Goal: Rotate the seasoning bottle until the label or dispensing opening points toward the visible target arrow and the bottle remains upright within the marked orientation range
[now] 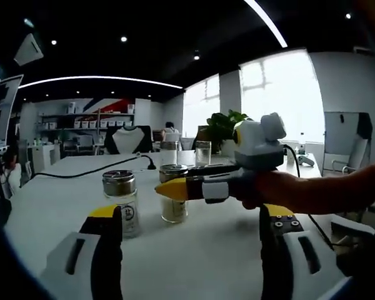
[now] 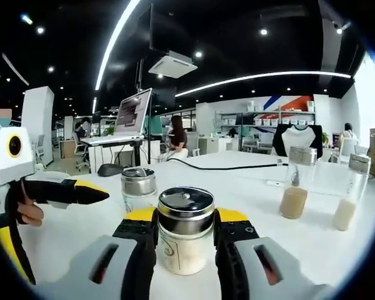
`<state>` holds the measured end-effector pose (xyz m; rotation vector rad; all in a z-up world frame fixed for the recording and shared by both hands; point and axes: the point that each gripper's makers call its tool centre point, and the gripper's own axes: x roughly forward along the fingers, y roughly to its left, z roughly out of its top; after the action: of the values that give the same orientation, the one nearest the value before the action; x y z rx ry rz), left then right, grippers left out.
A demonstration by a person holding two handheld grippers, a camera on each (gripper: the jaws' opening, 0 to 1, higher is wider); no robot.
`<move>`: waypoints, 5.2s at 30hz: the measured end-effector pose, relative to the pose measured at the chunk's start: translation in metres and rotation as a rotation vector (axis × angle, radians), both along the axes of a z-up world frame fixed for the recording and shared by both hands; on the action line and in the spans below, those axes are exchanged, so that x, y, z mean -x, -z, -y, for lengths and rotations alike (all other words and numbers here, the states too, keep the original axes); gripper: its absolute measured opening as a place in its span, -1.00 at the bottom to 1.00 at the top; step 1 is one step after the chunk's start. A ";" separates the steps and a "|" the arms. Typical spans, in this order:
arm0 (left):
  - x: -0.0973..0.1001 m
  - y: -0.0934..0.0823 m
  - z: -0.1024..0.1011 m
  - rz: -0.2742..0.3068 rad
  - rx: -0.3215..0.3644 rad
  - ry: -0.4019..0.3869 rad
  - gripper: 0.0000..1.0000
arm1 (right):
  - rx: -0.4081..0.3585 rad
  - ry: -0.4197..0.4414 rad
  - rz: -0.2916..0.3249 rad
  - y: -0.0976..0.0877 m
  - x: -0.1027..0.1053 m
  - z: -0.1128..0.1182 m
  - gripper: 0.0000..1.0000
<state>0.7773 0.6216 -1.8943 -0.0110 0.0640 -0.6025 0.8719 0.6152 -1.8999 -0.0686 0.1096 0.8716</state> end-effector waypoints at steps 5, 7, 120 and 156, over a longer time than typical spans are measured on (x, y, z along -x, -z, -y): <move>0.001 0.000 0.003 -0.002 -0.006 0.010 0.99 | -0.035 0.021 0.007 0.000 0.001 -0.001 -0.35; 0.001 0.000 0.004 -0.005 0.001 0.010 0.99 | -0.043 0.030 -0.004 0.000 0.001 -0.001 -0.35; -0.001 -0.007 -0.032 -0.020 -0.058 -0.007 0.99 | 0.030 0.321 0.049 -0.033 -0.199 0.088 -0.22; 0.006 -0.023 -0.010 0.057 -0.006 0.022 0.96 | -0.037 0.140 0.080 -0.071 -0.049 0.132 -0.24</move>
<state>0.7718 0.6317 -1.8718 0.0126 0.0105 -0.6244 0.9210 0.4827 -1.8288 -0.0601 0.0226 0.7296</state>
